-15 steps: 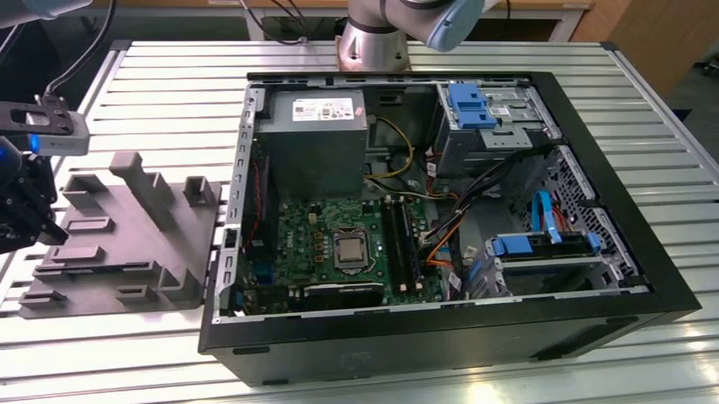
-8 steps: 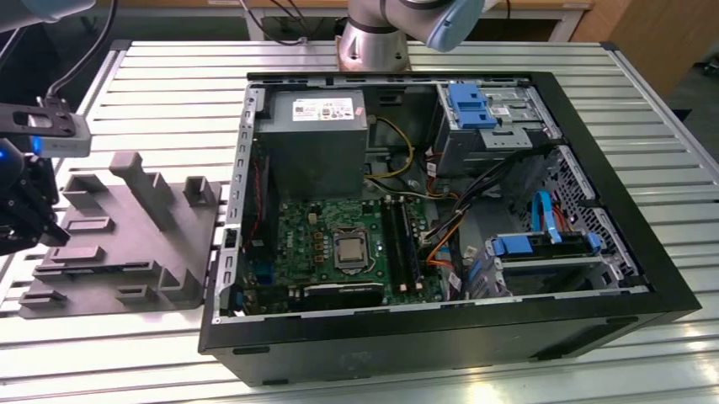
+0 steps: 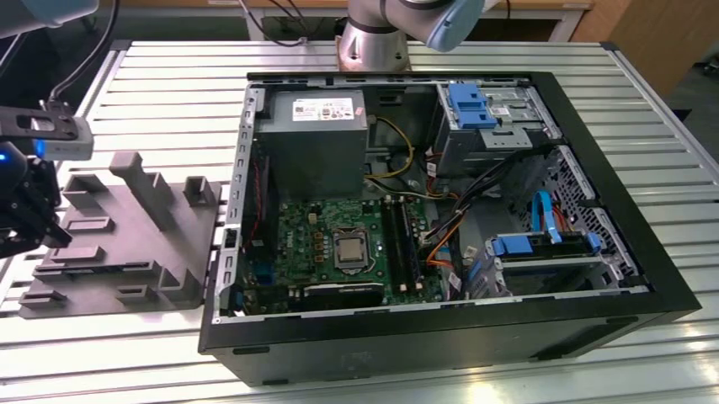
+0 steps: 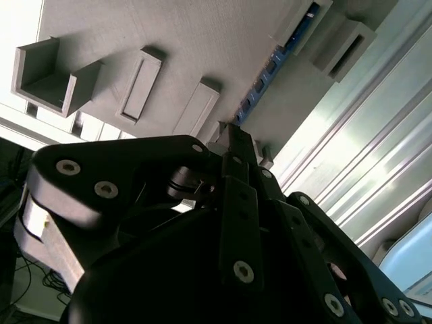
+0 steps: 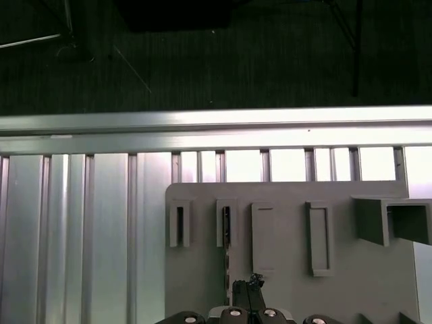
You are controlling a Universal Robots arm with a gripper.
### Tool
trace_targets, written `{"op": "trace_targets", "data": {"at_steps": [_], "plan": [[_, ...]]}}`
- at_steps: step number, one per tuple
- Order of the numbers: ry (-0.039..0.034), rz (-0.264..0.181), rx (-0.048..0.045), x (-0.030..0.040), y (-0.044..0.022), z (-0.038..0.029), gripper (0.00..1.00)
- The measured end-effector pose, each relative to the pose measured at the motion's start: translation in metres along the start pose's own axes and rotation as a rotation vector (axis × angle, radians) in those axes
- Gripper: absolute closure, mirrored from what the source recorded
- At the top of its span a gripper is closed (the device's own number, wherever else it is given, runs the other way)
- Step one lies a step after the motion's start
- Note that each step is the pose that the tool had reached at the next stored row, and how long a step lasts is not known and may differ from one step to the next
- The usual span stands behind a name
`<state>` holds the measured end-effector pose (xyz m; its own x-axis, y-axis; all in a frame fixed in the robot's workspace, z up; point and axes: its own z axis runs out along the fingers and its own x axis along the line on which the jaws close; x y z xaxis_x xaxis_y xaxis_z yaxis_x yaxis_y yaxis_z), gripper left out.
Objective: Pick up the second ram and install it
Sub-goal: 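Pick up the second ram and move it above second insertion slot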
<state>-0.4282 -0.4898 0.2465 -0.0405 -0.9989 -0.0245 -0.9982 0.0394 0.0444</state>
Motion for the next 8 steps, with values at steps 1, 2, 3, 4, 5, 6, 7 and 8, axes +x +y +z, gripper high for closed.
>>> {"op": "trace_targets", "data": {"at_steps": [1,2,3,4,5,6,7,8], "plan": [[0.0,0.0,0.0,0.0,-0.0001,0.0006,0.89],[0.0,0.0,0.0,0.0,-0.0001,0.0012,0.89],[0.0,0.0,0.0,0.0,-0.0002,0.0017,0.89],[0.0,0.0,0.0,0.0001,-0.0003,0.0023,0.89],[0.0,0.0,0.0,0.0001,-0.0004,0.003,0.89],[0.0,0.0,0.0,0.0001,-0.0005,0.0036,0.89],[0.0,0.0,0.0,0.0001,-0.0006,0.0043,0.89],[0.0,0.0,0.0,0.0001,-0.0007,0.0049,0.89]]}}
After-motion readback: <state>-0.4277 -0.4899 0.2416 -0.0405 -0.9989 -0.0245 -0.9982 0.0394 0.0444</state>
